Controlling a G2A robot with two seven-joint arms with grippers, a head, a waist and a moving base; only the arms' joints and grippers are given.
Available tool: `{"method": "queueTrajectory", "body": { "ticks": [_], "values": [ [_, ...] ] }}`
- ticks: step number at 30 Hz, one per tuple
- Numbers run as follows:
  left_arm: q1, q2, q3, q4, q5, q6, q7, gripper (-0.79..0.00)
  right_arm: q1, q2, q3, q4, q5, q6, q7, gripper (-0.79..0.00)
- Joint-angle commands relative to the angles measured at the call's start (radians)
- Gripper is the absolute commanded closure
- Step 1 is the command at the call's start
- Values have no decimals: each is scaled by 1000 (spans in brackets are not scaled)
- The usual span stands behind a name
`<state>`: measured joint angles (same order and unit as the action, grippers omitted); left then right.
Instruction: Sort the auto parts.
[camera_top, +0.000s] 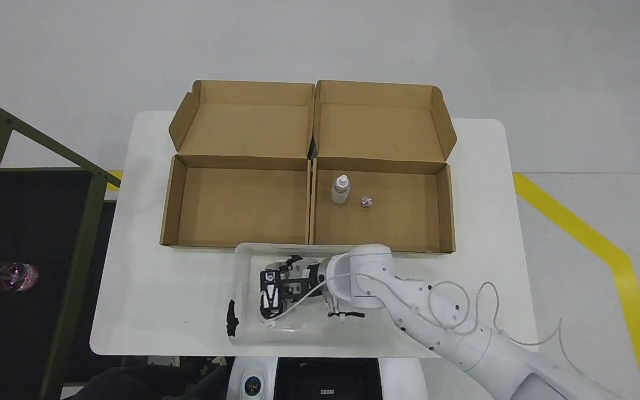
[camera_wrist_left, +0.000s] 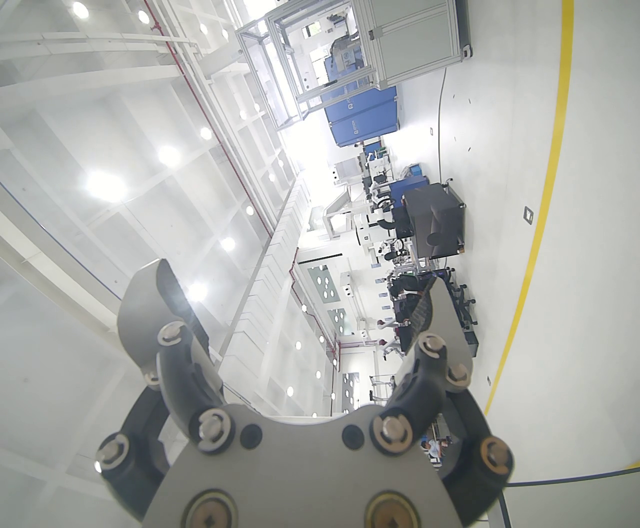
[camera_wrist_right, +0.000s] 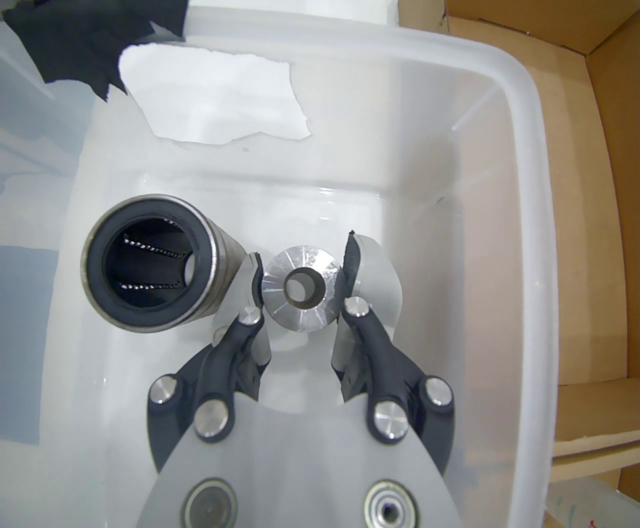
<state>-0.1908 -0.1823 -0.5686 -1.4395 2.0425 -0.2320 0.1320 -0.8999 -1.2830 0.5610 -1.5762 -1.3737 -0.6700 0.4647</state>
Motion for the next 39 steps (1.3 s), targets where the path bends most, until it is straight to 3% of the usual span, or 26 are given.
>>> {"method": "queueTrajectory", "body": {
  "ticks": [1,22,39],
  "values": [
    [0,0,0,0,0,0,0,-785,-7,3,12,-9,6,-7,-8,0],
    [0,0,0,0,0,0,0,-785,-172,82,255,-228,22,-84,-179,0],
    [0,0,0,0,0,0,0,-785,-239,111,403,-299,119,-106,-273,0]
  ]
}}
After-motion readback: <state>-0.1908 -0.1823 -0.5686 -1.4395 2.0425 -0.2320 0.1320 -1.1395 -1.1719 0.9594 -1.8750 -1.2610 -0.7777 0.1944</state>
